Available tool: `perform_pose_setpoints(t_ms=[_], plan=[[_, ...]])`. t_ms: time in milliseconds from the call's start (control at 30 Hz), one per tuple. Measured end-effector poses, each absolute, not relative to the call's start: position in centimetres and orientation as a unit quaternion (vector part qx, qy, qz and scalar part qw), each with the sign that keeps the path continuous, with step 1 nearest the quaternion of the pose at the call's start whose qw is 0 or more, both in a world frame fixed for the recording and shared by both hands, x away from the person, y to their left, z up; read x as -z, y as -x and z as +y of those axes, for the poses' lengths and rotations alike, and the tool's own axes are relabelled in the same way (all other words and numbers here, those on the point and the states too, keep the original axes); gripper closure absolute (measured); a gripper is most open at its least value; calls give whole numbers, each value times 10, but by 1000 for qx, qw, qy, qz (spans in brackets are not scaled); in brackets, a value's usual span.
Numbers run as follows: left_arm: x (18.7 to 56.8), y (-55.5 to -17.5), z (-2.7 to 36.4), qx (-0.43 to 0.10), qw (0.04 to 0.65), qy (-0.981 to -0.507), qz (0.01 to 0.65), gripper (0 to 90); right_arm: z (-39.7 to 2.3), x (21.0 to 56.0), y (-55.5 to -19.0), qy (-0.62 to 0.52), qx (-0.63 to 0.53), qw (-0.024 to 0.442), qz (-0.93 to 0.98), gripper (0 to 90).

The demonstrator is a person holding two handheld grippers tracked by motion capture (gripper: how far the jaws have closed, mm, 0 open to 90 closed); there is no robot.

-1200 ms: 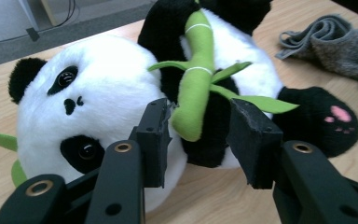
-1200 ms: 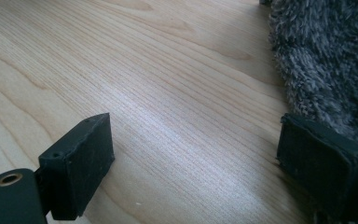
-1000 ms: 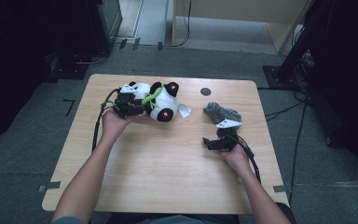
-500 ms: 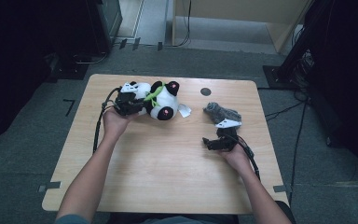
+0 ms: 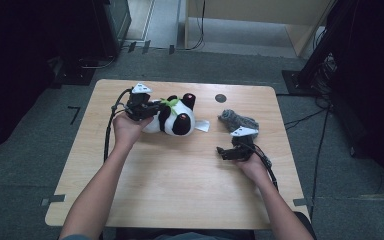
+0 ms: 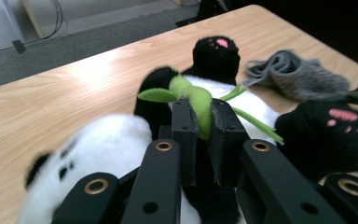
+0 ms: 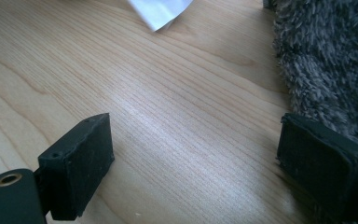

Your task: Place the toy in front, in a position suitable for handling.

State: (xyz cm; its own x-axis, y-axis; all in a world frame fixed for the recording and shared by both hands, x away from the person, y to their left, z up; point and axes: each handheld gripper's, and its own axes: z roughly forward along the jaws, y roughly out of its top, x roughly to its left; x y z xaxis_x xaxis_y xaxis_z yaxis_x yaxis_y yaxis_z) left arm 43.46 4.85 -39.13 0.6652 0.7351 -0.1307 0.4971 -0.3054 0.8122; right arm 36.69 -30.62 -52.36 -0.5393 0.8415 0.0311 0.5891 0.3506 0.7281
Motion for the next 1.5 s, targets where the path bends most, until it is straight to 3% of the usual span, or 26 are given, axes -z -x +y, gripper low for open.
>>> perform_pose_setpoints(t_ms=[533,667,967,1067,1233,1500], plan=[[390,-369,16,-118,446,-800,384,820,-304,524,-368,-451,-354,181,800,99],[392,-358,13,-126,448,-801,378,818,-303,519,-369,-445,-349,174,806,224],[404,-354,15,-106,457,-800,374,796,-305,504,-368,-440,-380,175,794,283],[405,-354,18,-108,461,-798,372,746,-309,498,-368,-442,-392,187,785,295],[405,-355,25,-101,466,-795,376,523,-317,487,-372,-455,-403,187,772,293],[407,-360,45,-93,479,-791,370,391,-326,470,-375,-452,-417,214,759,334]])
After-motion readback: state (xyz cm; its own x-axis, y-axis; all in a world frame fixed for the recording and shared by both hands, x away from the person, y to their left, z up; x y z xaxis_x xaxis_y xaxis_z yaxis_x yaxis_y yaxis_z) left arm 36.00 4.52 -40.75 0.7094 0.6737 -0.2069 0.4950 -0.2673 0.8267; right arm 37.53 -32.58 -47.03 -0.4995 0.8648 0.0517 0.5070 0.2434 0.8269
